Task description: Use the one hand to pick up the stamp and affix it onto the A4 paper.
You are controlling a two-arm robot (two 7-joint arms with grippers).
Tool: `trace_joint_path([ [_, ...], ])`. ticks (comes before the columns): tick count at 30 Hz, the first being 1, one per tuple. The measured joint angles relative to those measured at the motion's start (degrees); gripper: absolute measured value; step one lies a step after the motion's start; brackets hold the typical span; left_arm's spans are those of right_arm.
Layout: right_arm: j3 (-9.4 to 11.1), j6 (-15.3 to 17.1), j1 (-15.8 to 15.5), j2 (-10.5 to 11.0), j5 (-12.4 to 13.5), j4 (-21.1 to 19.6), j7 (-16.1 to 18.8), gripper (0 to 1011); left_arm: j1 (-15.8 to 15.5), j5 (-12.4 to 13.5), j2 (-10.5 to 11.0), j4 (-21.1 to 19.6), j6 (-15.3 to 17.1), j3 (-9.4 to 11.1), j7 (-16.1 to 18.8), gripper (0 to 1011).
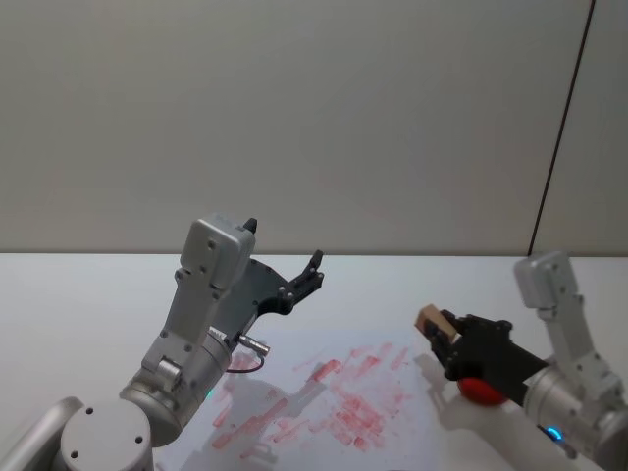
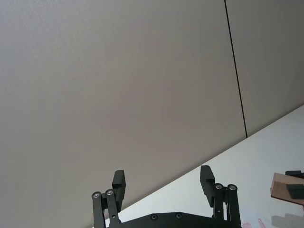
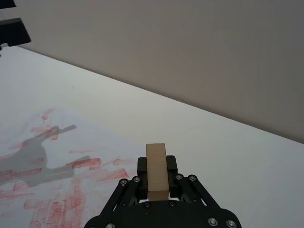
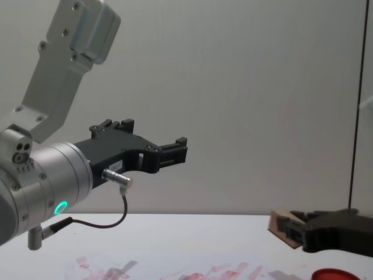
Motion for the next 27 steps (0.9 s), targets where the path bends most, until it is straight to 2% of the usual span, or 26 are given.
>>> trace_joint_path([
  [14, -2.7, 0.5, 1.6, -2.4, -4.2, 2.8, 1.8, 216, 0.0, 0.0, 0.0, 0.0, 0.0, 0.0, 0.0, 1003],
  [27, -3.8, 1.2, 2.0, -3.0, -6.8, 5.1, 2.6, 217, 0.0, 0.0, 0.0, 0.0, 0.0, 0.0, 0.0, 1003],
])
